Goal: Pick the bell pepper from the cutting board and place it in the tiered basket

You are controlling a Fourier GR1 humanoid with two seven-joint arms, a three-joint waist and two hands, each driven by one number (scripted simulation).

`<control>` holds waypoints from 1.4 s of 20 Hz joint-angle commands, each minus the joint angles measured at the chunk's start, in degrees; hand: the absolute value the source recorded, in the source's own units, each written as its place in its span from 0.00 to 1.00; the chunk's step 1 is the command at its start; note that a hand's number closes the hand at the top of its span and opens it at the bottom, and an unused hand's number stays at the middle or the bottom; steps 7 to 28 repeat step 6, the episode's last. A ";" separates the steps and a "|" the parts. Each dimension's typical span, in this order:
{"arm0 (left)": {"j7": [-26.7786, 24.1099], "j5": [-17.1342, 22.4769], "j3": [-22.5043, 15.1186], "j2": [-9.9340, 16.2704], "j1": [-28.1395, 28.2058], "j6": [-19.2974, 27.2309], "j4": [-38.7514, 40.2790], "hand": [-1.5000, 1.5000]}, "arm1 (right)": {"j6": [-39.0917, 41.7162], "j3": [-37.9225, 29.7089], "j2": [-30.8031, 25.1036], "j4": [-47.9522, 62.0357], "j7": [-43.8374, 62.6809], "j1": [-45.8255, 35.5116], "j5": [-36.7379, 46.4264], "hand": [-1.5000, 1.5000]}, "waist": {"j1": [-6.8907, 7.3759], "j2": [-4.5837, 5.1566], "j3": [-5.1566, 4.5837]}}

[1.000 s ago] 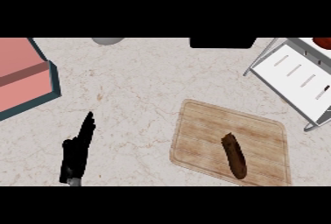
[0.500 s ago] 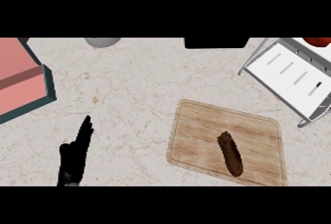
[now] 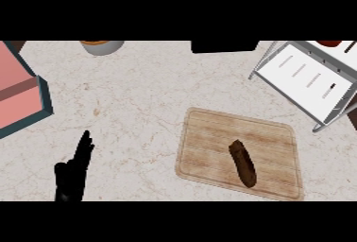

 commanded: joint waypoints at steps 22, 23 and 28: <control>0.41 -0.45 -0.31 0.75 1.38 -0.87 -1.66 0.50 | 22.68 -21.83 1.11 -8.40 -2.87 24.03 -14.92 0.00 | 0.56 0.31 0.01; 0.41 -0.45 -0.31 0.75 1.38 -0.87 -1.66 0.50 | 22.68 -21.83 1.11 -8.40 -2.87 24.03 -14.92 0.00 | 0.56 0.31 0.01; 0.41 -0.45 -0.31 0.75 1.38 -0.87 -1.66 0.50 | 22.68 -21.83 1.11 -8.40 -2.87 24.03 -14.92 0.00 | 0.56 0.31 0.01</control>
